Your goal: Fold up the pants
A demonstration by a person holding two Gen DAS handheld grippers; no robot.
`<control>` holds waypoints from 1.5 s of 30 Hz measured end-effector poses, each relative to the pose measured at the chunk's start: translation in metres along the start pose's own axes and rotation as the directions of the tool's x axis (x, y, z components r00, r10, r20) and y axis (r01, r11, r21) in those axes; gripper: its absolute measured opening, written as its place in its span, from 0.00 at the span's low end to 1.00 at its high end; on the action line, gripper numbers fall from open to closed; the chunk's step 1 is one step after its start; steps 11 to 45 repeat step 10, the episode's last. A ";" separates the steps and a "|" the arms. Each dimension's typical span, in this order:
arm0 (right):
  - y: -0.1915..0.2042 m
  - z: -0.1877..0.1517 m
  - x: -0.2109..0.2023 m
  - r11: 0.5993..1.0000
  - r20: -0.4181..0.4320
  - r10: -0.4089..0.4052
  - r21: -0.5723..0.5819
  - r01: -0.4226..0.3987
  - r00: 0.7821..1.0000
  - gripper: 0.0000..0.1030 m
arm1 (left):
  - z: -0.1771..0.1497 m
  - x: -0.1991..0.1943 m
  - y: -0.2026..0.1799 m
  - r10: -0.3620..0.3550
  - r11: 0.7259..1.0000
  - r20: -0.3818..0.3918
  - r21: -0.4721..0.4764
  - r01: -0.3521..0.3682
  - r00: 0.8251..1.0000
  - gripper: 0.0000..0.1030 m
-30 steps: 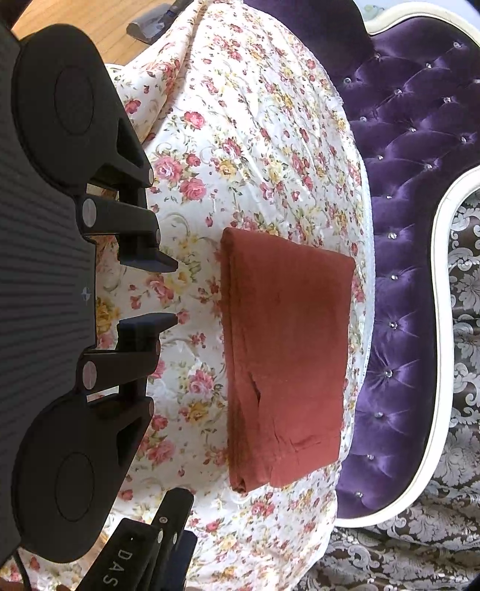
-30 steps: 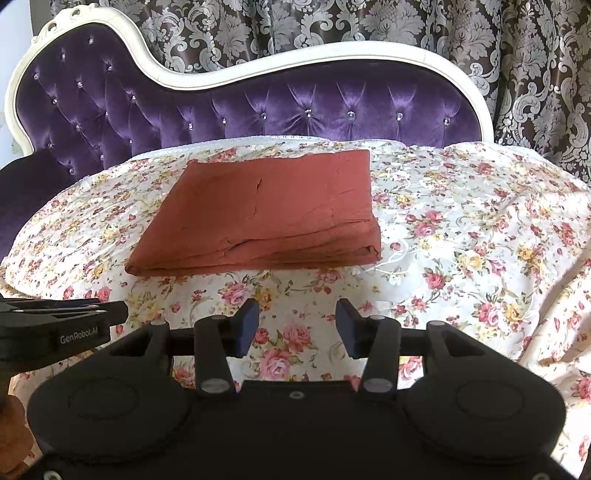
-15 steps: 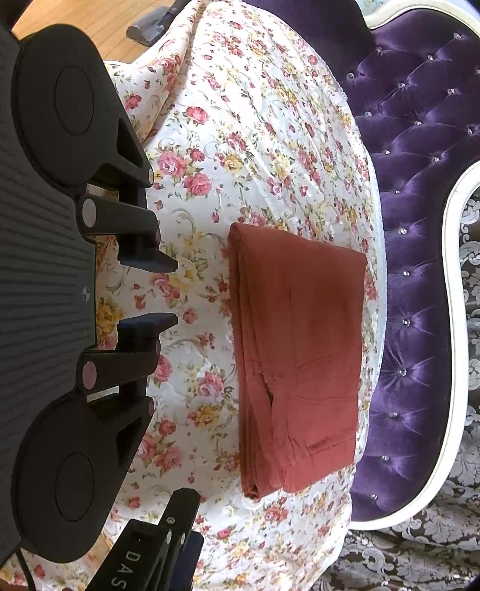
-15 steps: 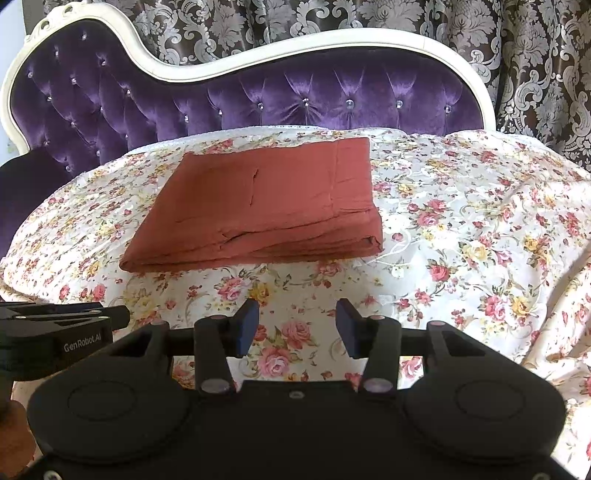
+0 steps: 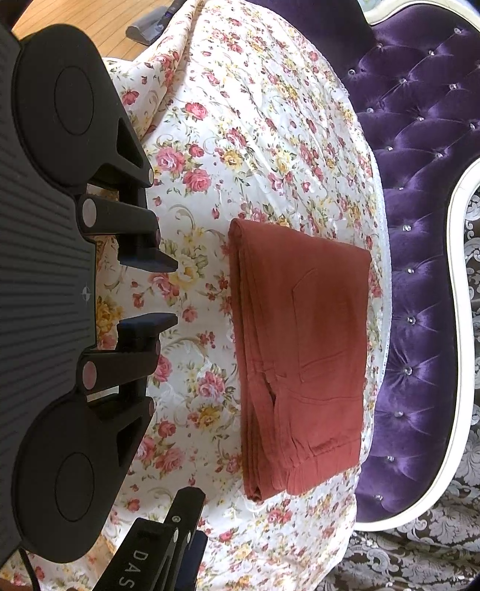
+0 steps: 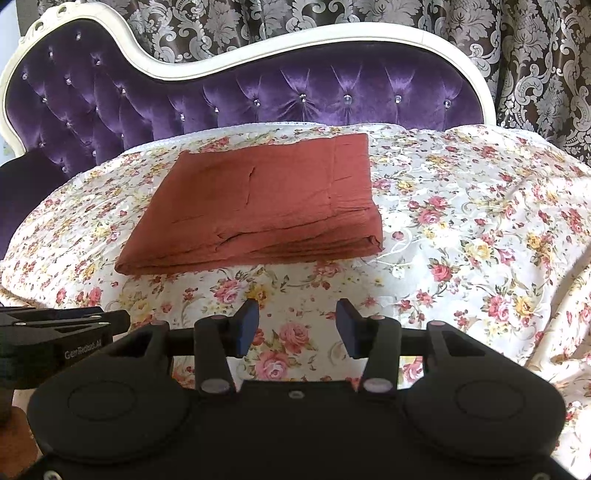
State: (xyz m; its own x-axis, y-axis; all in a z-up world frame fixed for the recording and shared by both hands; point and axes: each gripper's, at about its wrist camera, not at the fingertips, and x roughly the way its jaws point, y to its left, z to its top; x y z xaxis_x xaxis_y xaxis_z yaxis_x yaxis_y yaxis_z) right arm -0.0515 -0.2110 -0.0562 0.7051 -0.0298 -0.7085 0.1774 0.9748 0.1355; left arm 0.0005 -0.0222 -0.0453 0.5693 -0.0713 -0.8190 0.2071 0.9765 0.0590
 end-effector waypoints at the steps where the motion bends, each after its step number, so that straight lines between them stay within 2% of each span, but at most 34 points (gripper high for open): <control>1: 0.000 0.000 0.001 1.000 -0.003 -0.002 0.000 0.002 1.000 0.53 | 0.000 0.000 0.000 -0.001 1.000 0.000 0.000 0.001 1.000 0.23; 45: -0.001 0.001 0.005 1.000 -0.021 -0.022 0.004 0.022 1.000 0.53 | 0.000 0.004 0.002 -0.002 1.000 -0.006 0.003 0.002 1.000 0.23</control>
